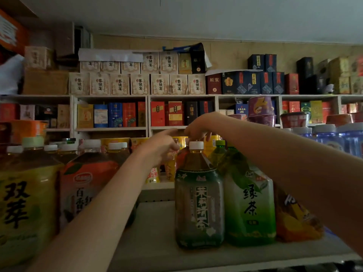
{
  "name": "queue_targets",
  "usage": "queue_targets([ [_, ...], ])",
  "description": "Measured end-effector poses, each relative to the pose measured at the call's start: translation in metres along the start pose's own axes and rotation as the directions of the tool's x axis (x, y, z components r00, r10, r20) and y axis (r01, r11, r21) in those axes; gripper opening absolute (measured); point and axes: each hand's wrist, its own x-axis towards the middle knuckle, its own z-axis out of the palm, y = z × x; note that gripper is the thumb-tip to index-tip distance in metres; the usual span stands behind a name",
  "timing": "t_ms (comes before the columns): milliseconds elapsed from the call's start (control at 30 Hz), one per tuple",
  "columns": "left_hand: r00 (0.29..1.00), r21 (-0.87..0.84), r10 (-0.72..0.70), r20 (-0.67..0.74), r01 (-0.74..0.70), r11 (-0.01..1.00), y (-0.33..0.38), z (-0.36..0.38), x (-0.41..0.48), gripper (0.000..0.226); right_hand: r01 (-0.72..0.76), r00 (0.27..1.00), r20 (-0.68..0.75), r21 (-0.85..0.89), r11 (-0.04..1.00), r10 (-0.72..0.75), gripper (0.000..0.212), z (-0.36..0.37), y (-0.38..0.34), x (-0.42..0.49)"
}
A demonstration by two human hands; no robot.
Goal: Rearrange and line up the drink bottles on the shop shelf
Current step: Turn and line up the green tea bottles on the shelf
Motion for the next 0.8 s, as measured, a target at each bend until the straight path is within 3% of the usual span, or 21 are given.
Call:
queue_targets([
  [300,0.987,0.245,-0.103,0.119,0.072,0.967,-0.004,0.005,0.015,0.078,-0.094,0.986,0.149,0.162,0.982,0.069,0.04,0.01,-0.007,0.029],
  [400,0.989,0.248,-0.082,0.126,0.049,0.968,-0.008,0.011,0.012,0.061,-0.002,1.0,-0.028,0.195,0.981,0.008,0.032,0.014,-0.004,0.028],
  [500,0.991,0.246,0.059,0.118,-0.087,0.965,-0.003,0.013,0.007,0.052,0.016,0.974,-0.216,0.337,0.942,0.061,0.035,0.013,-0.001,0.022],
  [567,0.981,0.224,0.18,0.067,-0.191,0.956,0.007,0.012,0.004,0.047,0.023,0.923,-0.347,0.484,0.875,0.168,0.034,0.002,0.0,0.017],
  [667,0.947,0.173,0.318,-0.044,-0.306,0.936,0.021,0.005,0.002,0.06,0.14,0.792,-0.537,0.624,0.768,0.291,0.028,-0.032,-0.002,0.001],
  [800,0.786,0.323,0.616,-0.055,-0.57,0.756,0.034,-0.002,-0.009,0.066,0.299,0.622,-0.68,0.665,0.684,0.389,0.026,-0.07,-0.008,-0.031],
])
